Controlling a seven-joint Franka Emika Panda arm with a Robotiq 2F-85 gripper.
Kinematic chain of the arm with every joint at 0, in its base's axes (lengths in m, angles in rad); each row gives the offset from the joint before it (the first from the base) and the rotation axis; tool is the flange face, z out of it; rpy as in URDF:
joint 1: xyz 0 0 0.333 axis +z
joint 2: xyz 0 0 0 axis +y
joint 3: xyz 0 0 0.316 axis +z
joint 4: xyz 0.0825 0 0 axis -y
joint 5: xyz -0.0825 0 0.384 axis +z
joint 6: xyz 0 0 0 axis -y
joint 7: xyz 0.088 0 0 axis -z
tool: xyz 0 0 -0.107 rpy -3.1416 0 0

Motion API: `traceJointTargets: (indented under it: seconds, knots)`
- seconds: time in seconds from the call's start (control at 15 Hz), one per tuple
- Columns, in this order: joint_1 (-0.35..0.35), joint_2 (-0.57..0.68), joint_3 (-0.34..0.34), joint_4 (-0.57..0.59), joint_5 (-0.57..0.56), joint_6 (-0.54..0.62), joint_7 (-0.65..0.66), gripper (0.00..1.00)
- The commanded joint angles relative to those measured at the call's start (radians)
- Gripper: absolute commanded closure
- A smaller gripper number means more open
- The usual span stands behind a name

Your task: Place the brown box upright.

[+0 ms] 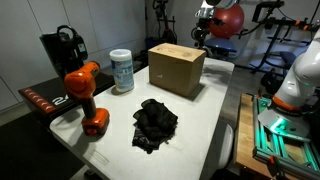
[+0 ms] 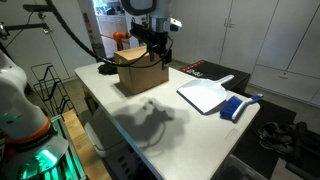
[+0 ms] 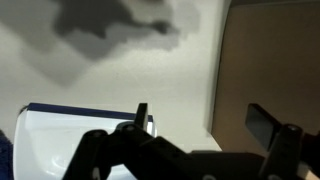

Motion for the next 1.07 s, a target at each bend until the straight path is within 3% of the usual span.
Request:
traceJointTargets:
  seconds: [0.0,0.33,0.6,1.0]
  knots:
    - [0.011,-0.014,0.013,-0.001,0.055,-0.003,-0.015,0.00]
    - [0.043,0.000,0.043,0.032,0.169,-0.010,-0.033,0.00]
    - [0.055,0.041,0.057,0.051,0.194,-0.013,-0.043,0.00]
    - [0.043,0.073,0.057,0.050,0.078,-0.039,0.032,0.00]
